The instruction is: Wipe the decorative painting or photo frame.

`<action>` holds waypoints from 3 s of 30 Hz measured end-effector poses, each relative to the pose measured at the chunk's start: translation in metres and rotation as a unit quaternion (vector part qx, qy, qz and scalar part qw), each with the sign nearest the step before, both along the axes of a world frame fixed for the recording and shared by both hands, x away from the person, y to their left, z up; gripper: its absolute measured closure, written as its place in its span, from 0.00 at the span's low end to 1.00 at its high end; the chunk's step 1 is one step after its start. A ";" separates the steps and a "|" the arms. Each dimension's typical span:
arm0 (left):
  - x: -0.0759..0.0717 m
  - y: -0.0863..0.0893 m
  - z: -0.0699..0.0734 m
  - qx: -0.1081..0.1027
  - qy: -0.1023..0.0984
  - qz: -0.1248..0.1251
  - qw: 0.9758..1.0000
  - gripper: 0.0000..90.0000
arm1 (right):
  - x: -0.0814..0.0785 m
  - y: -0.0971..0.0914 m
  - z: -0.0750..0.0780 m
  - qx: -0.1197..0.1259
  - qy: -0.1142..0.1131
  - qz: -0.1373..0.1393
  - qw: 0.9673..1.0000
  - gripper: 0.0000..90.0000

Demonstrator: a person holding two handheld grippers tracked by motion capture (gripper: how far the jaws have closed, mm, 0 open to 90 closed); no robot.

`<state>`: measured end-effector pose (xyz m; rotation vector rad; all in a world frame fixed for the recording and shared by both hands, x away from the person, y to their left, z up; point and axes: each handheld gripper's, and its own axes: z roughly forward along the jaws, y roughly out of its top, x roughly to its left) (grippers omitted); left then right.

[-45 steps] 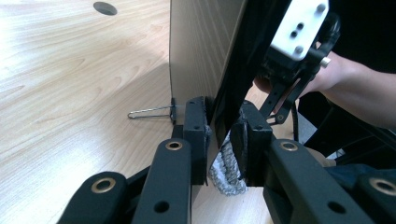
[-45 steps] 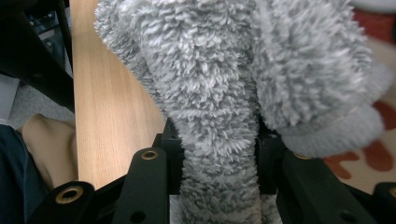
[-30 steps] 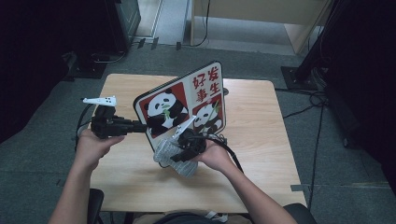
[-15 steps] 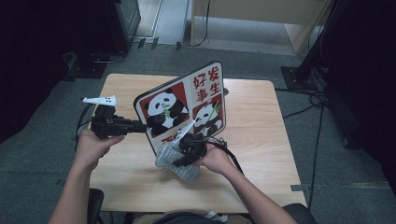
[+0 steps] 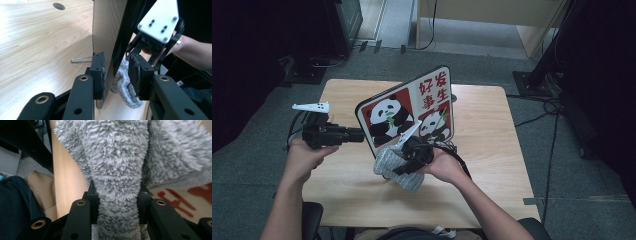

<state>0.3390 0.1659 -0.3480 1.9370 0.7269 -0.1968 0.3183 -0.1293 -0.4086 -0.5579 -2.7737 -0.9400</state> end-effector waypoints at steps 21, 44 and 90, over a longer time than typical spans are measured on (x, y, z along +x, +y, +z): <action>0.005 0.027 -0.005 0.003 0.002 0.038 0.999 0.83 | 0.005 0.044 0.091 0.029 -0.046 0.048 0.997 0.74; 0.008 0.043 -0.009 -0.003 0.007 0.064 0.998 0.82 | 0.025 0.095 0.138 0.050 -0.056 0.074 0.994 0.73; 0.008 0.044 -0.012 0.005 -0.001 0.070 0.998 0.78 | 0.028 0.044 0.084 0.056 -0.034 0.028 0.997 0.74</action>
